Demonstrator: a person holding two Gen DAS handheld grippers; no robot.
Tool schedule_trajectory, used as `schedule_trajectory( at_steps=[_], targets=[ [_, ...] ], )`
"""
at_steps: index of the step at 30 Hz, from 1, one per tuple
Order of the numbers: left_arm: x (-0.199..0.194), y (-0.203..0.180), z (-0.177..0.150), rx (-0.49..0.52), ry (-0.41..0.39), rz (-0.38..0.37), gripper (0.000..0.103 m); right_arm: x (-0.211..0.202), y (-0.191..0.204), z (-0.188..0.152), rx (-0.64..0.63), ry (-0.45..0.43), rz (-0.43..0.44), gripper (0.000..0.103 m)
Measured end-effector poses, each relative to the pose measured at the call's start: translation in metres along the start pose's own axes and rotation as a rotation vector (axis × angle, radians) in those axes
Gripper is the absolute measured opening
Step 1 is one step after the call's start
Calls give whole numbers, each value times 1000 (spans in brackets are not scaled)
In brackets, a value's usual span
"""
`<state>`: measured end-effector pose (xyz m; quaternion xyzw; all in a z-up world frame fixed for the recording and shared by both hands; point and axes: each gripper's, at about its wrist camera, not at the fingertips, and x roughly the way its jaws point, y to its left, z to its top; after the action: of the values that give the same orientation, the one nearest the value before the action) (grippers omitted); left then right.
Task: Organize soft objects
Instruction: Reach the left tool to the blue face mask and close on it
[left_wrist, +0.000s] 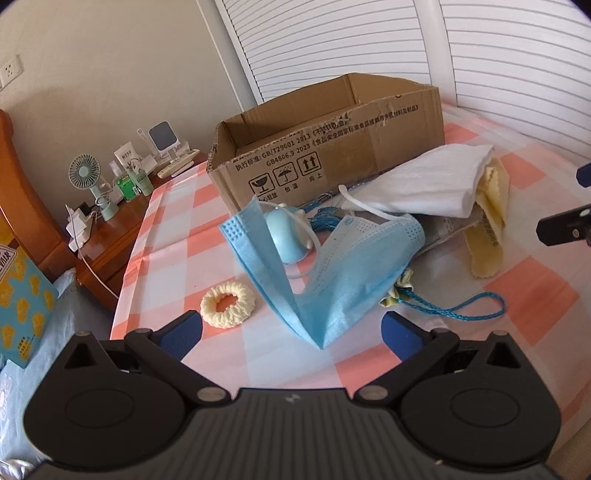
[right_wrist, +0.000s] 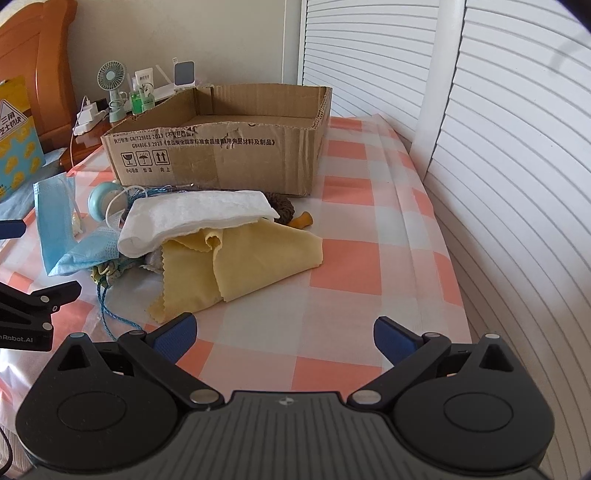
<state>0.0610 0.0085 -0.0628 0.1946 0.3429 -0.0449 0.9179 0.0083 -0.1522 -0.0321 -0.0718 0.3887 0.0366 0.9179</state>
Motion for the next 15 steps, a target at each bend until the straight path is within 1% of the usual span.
schedule_trajectory(
  at_steps=[5, 9, 11, 12, 14, 15],
  targets=[
    [3, -4, 4, 37, -35, 24, 102, 12, 1, -1, 3, 34, 7, 103],
    [4, -7, 8, 45, -63, 19, 100, 18, -1, -2, 17, 51, 16, 103],
    [4, -9, 9, 51, -76, 3, 90, 20, -1, -2, 16, 54, 16, 103],
    [4, -9, 10, 51, -76, -6, 87, 20, -1, -2, 16, 55, 17, 103],
    [5, -10, 12, 40, -75, -22, 75, 20, -1, -1, 16, 58, 18, 103],
    [5, -10, 12, 30, -74, -31, 71, 20, -1, -1, 16, 59, 19, 103]
  ],
)
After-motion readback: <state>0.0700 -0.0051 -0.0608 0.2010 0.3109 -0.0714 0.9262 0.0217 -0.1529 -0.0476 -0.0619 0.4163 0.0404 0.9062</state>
